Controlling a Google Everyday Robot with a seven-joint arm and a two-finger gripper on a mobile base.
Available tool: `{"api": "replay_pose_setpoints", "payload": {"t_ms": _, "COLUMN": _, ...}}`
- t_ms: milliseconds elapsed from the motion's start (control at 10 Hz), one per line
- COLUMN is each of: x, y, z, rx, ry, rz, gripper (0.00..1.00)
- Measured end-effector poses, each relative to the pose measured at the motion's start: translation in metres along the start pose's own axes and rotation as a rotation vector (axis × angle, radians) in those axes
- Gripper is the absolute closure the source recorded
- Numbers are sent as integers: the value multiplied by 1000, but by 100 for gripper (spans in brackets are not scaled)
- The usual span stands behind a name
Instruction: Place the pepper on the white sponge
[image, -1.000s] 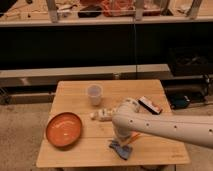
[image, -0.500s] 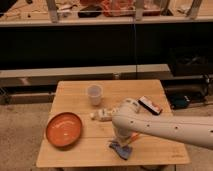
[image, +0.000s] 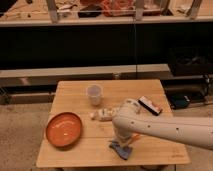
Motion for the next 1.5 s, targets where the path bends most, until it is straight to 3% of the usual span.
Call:
{"api": "replay_pose_setpoints", "payload": {"t_ms": 100, "x": -8, "y": 3, "z": -2, "rx": -3, "ry": 0, "rz": -41, "gripper": 75}}
{"api": "replay_pose_setpoints", "payload": {"t_ms": 500, "x": -41, "y": 36, "z": -2, "rx": -27, "ry": -26, "rz": -187, "gripper": 100}}
{"api": "replay_pose_setpoints", "payload": {"t_ms": 1000, "x": -40, "y": 33, "z": -1, "rx": -22, "ry": -42, "rz": -178, "gripper": 100}}
{"api": "replay_pose_setpoints", "payload": {"t_ms": 1500, "x": -45, "y": 20, "z": 9, "rx": -31, "ry": 0, "rz": -138, "gripper": 100}}
